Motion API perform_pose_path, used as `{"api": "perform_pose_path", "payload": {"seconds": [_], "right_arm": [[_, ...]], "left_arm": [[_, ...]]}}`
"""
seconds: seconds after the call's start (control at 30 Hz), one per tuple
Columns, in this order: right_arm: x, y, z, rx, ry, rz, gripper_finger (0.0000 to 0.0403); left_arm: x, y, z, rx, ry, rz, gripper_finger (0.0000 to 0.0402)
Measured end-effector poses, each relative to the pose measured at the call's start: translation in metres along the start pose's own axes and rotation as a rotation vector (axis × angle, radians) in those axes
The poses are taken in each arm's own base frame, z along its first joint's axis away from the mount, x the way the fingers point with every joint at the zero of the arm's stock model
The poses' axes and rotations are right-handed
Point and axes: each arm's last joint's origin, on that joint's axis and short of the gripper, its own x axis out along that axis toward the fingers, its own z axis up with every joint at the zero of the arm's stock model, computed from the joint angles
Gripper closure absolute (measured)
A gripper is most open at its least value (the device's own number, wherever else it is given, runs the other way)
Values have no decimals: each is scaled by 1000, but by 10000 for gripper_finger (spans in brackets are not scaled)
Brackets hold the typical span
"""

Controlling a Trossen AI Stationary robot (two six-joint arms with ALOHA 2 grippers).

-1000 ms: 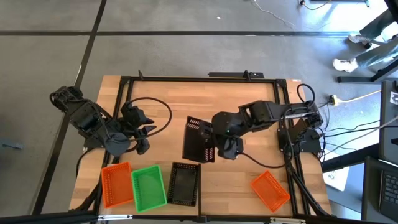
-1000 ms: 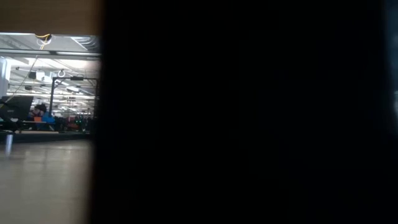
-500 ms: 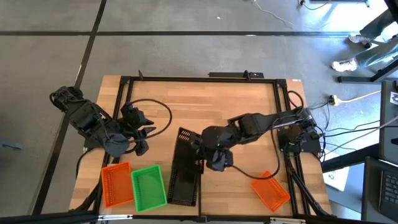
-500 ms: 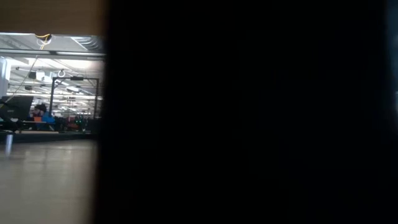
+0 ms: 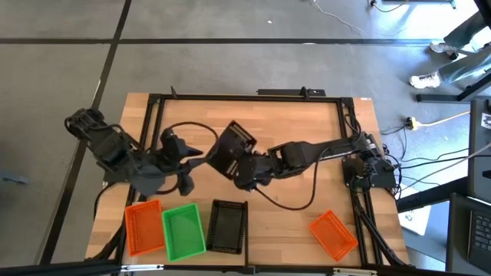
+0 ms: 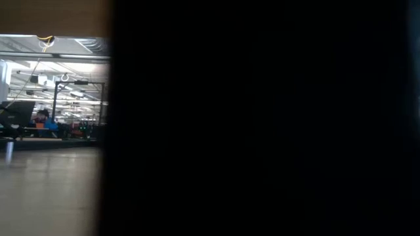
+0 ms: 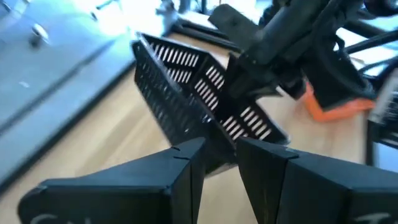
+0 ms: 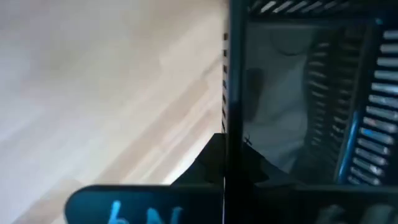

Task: Stack baskets on shelf by color
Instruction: Stack the black basket on top of the other black baskets on the shelf

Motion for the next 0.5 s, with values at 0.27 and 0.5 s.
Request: {"api": "perform_pose_path", "payload": {"seconds": [0.27,0.5], "right_arm": [[9,0,-11,20,80,32,403],[9,1,-12,17,84,35,403]], "left_arm": [[17,-14,2,114,-74,78,318],[36,-15,3,126,-58,134,318]]}}
